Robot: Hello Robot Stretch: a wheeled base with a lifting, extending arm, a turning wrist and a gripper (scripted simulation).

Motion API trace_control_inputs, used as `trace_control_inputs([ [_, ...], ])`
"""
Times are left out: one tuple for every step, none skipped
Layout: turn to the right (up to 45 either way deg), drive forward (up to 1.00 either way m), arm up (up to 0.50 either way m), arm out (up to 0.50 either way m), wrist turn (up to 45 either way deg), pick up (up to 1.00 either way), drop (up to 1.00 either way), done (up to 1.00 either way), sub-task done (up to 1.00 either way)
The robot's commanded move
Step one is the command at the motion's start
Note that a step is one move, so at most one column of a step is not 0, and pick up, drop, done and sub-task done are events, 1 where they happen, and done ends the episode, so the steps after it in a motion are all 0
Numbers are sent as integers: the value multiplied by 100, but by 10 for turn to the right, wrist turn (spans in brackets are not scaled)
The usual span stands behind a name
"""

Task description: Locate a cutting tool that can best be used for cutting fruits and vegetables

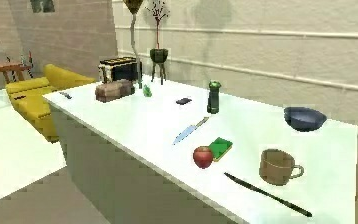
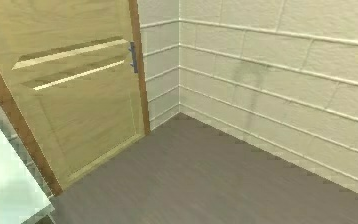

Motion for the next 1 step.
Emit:
trace_control_inputs([
  [0,0,0,0,0,0,0,100,0],
])
